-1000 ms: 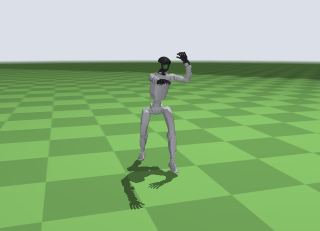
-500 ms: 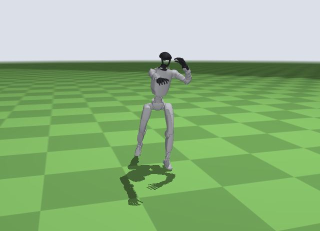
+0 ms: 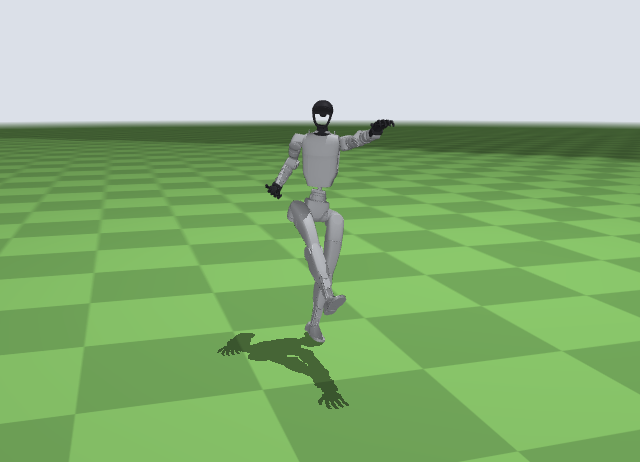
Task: Kungfu
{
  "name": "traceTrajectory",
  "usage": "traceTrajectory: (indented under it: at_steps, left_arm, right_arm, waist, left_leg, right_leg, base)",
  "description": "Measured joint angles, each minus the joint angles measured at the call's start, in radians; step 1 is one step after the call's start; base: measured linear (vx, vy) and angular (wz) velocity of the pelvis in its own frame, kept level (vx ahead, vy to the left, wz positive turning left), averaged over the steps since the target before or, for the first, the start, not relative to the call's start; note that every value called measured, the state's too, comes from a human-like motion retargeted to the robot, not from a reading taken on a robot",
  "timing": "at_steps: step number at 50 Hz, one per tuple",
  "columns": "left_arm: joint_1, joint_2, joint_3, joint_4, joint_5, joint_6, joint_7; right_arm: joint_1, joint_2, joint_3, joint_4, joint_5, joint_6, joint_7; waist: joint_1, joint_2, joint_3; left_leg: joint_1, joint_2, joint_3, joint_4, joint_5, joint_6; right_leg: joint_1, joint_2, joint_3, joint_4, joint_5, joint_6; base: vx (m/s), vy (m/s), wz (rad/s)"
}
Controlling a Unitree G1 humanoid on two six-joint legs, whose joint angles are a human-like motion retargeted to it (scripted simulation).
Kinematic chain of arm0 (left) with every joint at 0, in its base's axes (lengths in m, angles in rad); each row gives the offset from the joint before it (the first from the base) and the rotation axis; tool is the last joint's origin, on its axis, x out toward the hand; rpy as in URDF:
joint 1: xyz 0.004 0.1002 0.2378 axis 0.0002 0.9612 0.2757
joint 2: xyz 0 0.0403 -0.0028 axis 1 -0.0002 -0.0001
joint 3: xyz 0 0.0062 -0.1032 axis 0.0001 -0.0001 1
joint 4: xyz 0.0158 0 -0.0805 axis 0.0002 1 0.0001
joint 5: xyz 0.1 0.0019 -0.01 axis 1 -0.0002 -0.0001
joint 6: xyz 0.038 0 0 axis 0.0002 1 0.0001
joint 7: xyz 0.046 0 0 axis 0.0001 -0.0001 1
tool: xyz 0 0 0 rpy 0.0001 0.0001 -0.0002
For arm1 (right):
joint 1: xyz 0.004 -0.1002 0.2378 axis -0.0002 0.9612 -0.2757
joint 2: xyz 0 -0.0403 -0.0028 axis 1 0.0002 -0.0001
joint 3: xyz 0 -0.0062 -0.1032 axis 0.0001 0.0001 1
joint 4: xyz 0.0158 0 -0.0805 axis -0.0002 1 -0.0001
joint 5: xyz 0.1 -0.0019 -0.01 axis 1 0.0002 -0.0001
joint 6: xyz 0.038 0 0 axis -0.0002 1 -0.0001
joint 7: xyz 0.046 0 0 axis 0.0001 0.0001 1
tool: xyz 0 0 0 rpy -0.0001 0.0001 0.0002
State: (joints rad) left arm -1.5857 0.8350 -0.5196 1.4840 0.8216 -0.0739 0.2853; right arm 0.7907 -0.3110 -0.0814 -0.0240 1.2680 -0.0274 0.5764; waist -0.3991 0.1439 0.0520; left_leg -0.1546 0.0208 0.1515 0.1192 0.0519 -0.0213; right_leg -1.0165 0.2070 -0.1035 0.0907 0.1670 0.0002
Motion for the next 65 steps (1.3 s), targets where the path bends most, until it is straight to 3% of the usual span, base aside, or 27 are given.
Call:
traceTrajectory:
  at_steps: [2, 5, 7, 12, 16, 18, 21, 25, 26, 27, 30, 32, 33, 35, 37, 40, 43, 44, 50, 55, 60, 65]
  left_arm:
    - [0.007, 0.012, 0.033, 0.005, 0.058, 0.020, 0.111]
    - [0.045, 0.032, 0.025, -0.018, 0.039, -0.137, 0.211]
    - [0.068, 0.027, 0.050, -0.026, 0.052, -0.154, 0.243]
    - [0.130, 0.034, 0.074, -0.100, 0.097, -0.143, 0.220]
    - [0.279, 0.048, 0.129, -0.275, -0.042, -0.161, 0.180]
    - [0.442, 0.061, 0.193, -0.483, -0.226, -0.147, 0.039]
    - [0.763, 0.003, 0.343, -0.887, -0.550, -0.063, -0.318]
    - [1.261, -0.271, 0.478, -1.202, -0.990, -0.179, -0.701]
    - [1.397, -0.356, 0.490, -1.219, -1.093, -0.158, -0.835]
    - [1.531, -0.438, 0.498, -1.229, -1.186, -0.114, -0.970]
    - [1.885, -0.651, 0.508, -1.207, -1.449, 0.158, -1.308]
    - [2.093, -0.745, 0.508, -1.217, -1.705, 0.234, -1.254]
    - [2.164, -0.796, 0.508, -1.229, -1.800, 0.220, -1.160]
    - [2.228, -0.850, 0.545, -1.237, -1.864, 0.137, -1.015]
    - [2.245, -0.826, 0.546, -1.269, -1.776, 0.085, -0.975]
    - [2.207, -0.779, 0.509, -1.298, -1.593, 0.080, -1.012]
    - [2.193, -0.709, 0.495, -1.299, -1.495, 0.116, -1.090]
    - [2.200, -0.704, 0.500, -1.304, -1.453, 0.119, -1.099]
    - [2.228, -0.705, 0.516, -1.314, -1.392, 0.071, -1.005]
    - [2.219, -0.716, 0.519, -1.305, -1.461, 0.136, -0.961]
    - [2.155, -0.683, 0.556, -1.338, -1.590, 0.267, -0.719]
    - [1.889, -0.553, 0.615, -1.294, -1.628, 0.325, -0.425]
  right_arm:
    - [0.065, 0.003, -0.067, -0.047, -0.047, -0.014, -0.032]
    - [0.094, -0.007, -0.106, -0.093, -0.109, -0.027, -0.048]
    - [0.086, -0.024, -0.111, -0.117, -0.132, -0.030, -0.053]
    - [0.041, -0.114, -0.105, -0.210, -0.188, -0.079, -0.103]
    - [-0.041, -0.212, -0.100, -0.331, -0.322, -0.165, -0.234]
    - [-0.137, -0.258, -0.083, -0.385, -0.447, -0.232, -0.339]
    - [-0.393, -0.324, -0.038, -0.420, -0.722, -0.310, -0.499]
    - [-0.926, -0.406, 0.026, -0.368, -0.997, -0.298, -0.601]
    - [-1.090, -0.415, 0.042, -0.305, -1.052, -0.283, -0.600]
    - [-1.251, -0.427, 0.055, -0.232, -1.115, -0.271, -0.603]
    - [-1.703, -0.493, 0.076, 0.133, -1.436, -0.294, -0.617]
    - [-2.023, -0.532, 0.210, 0.595, -1.732, -0.260, -0.734]
    - [-2.159, -0.519, 0.258, 0.834, -1.863, -0.159, -0.792]
    - [-2.382, -0.509, 0.362, 1.209, -1.961, 0.193, -0.701]
    - [-2.521, -0.525, 0.453, 1.400, -1.991, 0.288, -0.520]
    - [-2.544, -0.556, 0.428, 1.347, -1.965, 0.172, -0.662]
    - [-2.466, -0.541, 0.402, 1.272, -2.067, -0.046, -0.876]
    - [-2.451, -0.523, 0.398, 1.282, -2.096, -0.070, -0.892]
    - [-2.431, -0.500, 0.398, 1.316, -2.054, 0.047, -0.786]
    - [-2.427, -0.522, 0.397, 1.294, -2.049, -0.015, -0.827]
    - [-2.377, -0.481, 0.379, 1.286, -2.013, -0.016, -0.854]
    - [-2.269, -0.427, 0.336, 1.257, -1.924, -0.031, -0.942]
  waist:
    - [-0.025, -0.014, 0.027]
    - [-0.069, -0.018, 0.016]
    - [-0.061, -0.015, -0.016]
    - [0.031, -0.023, -0.097]
    - [0.144, -0.032, -0.139]
    - [0.186, -0.020, -0.179]
    - [0.241, -0.013, -0.232]
    - [0.307, -0.089, -0.318]
    - [0.319, -0.127, -0.344]
    - [0.337, -0.167, -0.369]
    - [0.449, -0.306, -0.431]
    - [0.526, -0.406, -0.418]
    - [0.545, -0.428, -0.396]
    - [0.558, -0.462, -0.366]
    - [0.603, -0.501, -0.302]
    - [0.650, -0.512, -0.210]
    - [0.618, -0.486, -0.215]
    - [0.597, -0.479, -0.227]
    - [0.553, -0.471, -0.266]
    - [0.564, -0.456, -0.262]
    - [0.538, -0.416, -0.292]
    - [0.525, -0.362, -0.329]
  left_leg:
    - [0.037, 0.008, 0.005, -0.010, -0.008, -0.008]
    - [0.034, 0.025, -0.016, -0.008, -0.024, -0.033]
    - [0.012, 0.027, -0.005, -0.014, -0.034, -0.042]
    - [-0.083, 0.009, 0.036, 0.008, -0.009, -0.023]
    - [-0.144, 0.010, 0.067, 0.024, 0.006, -0.038]
    - [-0.205, 0.019, 0.053, 0.043, 0.012, -0.054]
    - [-0.312, 0.019, -0.016, 0.101, 0.009, -0.076]
    - [-0.502, -0.034, -0.071, 0.250, -0.028, -0.085]
    - [-0.555, -0.054, -0.069, 0.293, -0.045, -0.077]
    - [-0.610, -0.070, -0.061, 0.338, -0.065, -0.065]
    - [-0.810, -0.071, 0.009, 0.507, -0.144, -0.019]
    - [-0.914, -0.031, 0.056, 0.622, -0.196, 0.012]
    - [-0.954, 0.002, 0.034, 0.670, -0.210, 0.007]
    - [-1.028, 0.019, 0.005, 0.743, -0.220, 0.007]
    - [-1.040, 0.003, 0.031, 0.746, -0.209, 0.025]
    - [-1.054, 0.018, 0.020, 0.744, -0.171, 0.033]
    - [-1.066, 0.044, 0.005, 0.740, -0.117, 0.032]
    - [-1.067, 0.056, 0.021, 0.733, -0.100, 0.039]
    - [-1.027, 0.138, 0.191, 0.673, -0.087, 0.097]
    - [-0.984, 0.129, 0.160, 0.632, -0.138, 0.053]
    - [-0.907, 0.113, 0.136, 0.578, -0.162, 0.042]
    - [-0.757, 0.078, 0.112, 0.445, -0.173, 0.052]
  right_leg:
    - [-0.022, 0.043, 0.077, 0.043, 0.078, -0.024]
    - [-0.035, 0.047, 0.109, 0.039, 0.099, -0.011]
    - [-0.041, 0.026, 0.074, 0.028, 0.063, -0.018]
    - [-0.001, -0.017, 0.026, 0.050, -0.012, -0.015]
    - [0.136, -0.036, 0.134, 0.055, -0.039, 0.026]
    - [0.217, -0.064, 0.188, 0.066, -0.059, 0.058]
    - [0.374, -0.124, 0.231, 0.109, -0.101, 0.113]
    - [0.585, -0.265, 0.148, 0.171, -0.180, 0.187]
    - [0.631, -0.306, 0.099, 0.178, -0.182, 0.183]
    - [0.672, -0.341, 0.064, 0.184, -0.183, 0.181]
    - [0.732, -0.385, 0.059, 0.177, -0.168, 0.214]
    - [0.782, -0.394, 0.055, 0.131, -0.134, 0.258]
    - [0.812, -0.355, 0.029, 0.100, -0.152, 0.261]
    - [0.842, -0.330, -0.059, 0.051, -0.255, 0.262]
    - [0.845, -0.380, -0.108, 0.054, -0.384, 0.259]
    - [0.845, -0.364, -0.170, 0.079, -0.466, 0.252]
    - [0.843, -0.287, -0.118, 0.079, -0.448, 0.262]
    - [0.840, -0.280, -0.117, 0.078, -0.437, 0.262]
    - [0.832, -0.276, -0.157, 0.044, -0.362, 0.262]
    - [0.837, -0.268, -0.160, 0.041, -0.256, 0.262]
    - [0.848, -0.267, -0.194, 0.060, -0.010, 0.262]
    - [0.814, -0.287, -0.190, 0.208, 0.284, 0.262]
  base:
    - [0.05, -0.12, -0.17]
    - [0.06, -0.16, -0.04]
    - [0.07, -0.10, -0.35]
    - [0.02, 0.00, -0.68]
    - [0.04, 0.09, -0.69]
    - [0.01, 0.03, -0.09]
    - [-0.04, 0.00, 0.28]
    - [-0.09, -0.16, 0.60]
    - [-0.16, -0.35, 0.83]
    - [-0.22, -0.40, 0.56]
    - [-0.24, -0.45, -0.19]
    - [-0.30, -0.65, -0.77]
    - [-0.39, -0.79, -0.34]
    - [-0.37, -0.63, 0.30]
    - [-0.35, -0.33, 0.37]
    - [-0.43, -0.47, 0.33]
    - [-0.10, -0.22, 0.47]
    - [0.04, -0.03, 0.41]
    - [0.07, -0.03, 0.18]
    - [0.15, 0.04, -0.08]
    - [0.34, 0.09, -0.05]
    - [0.47, 0.18, 0.05]
